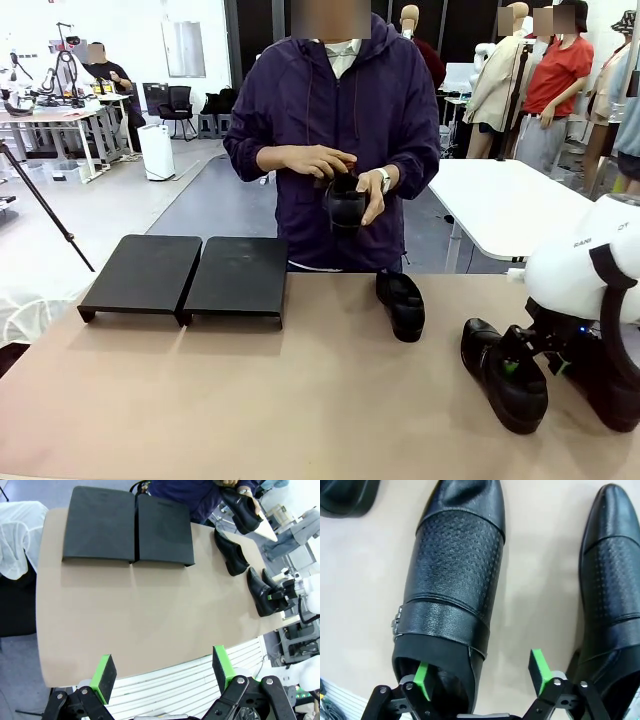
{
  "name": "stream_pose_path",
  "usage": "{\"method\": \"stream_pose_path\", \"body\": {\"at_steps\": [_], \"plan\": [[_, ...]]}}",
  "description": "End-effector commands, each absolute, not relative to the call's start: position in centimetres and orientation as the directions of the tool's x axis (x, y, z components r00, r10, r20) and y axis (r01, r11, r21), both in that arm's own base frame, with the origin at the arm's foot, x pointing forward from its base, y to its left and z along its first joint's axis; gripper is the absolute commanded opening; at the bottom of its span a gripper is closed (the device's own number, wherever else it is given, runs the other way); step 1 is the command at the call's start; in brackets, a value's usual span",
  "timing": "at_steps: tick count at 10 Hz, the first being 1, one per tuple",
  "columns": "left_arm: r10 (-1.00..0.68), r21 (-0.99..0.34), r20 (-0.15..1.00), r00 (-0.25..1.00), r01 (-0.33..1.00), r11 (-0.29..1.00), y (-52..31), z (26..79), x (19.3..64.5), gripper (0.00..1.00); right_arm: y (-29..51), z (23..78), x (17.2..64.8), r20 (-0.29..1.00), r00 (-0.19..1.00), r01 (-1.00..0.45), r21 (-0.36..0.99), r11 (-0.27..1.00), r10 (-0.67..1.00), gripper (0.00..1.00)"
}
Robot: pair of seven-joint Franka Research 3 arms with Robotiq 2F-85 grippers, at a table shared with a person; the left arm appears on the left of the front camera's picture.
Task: Organize the shoes by placing them on the stand.
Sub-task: Pick up one Shoe and place it in the middle of the table.
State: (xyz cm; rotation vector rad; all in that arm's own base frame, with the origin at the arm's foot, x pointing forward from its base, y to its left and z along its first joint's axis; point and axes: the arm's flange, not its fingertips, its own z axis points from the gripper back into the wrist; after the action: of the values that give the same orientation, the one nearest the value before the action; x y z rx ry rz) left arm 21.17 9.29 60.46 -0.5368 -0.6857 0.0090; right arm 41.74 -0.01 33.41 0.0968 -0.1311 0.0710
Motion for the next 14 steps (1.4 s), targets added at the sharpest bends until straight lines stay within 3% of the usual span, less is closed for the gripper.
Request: {"method": "stream_pose_path", "body": {"at_steps": [1, 10, 12, 14], "plan": [[0.187, -0.488, 0.599, 0.778, 0.169, 0.856, 9.4, 60.7, 21.2, 1.0, 0.4, 33.1, 40.9, 0.124, 0.991, -0.067, 0.057, 0.996, 0.059, 0.0], [0.187, -0.488, 0.599, 0.778, 0.169, 0.856, 9.4, 60.7, 21.2, 1.0, 0.8, 34.1, 41.1, 0.104, 0.992, -0.076, 0.052, 0.996, 0.07, 0.0], [0.187, -0.488, 0.599, 0.778, 0.169, 0.856, 9.4, 60.7, 21.2, 1.0, 0.5, 37.2, 40.3, 0.119, 0.991, -0.074, 0.072, 0.995, 0.065, 0.0], [0.187, -0.488, 0.599, 0.778, 0.169, 0.856, 9.4, 60.7, 21.2, 1.0, -0.5, 44.3, 38.3, 0.132, 0.991, -0.028, 0.063, 0.998, 0.019, 0.0]]}}
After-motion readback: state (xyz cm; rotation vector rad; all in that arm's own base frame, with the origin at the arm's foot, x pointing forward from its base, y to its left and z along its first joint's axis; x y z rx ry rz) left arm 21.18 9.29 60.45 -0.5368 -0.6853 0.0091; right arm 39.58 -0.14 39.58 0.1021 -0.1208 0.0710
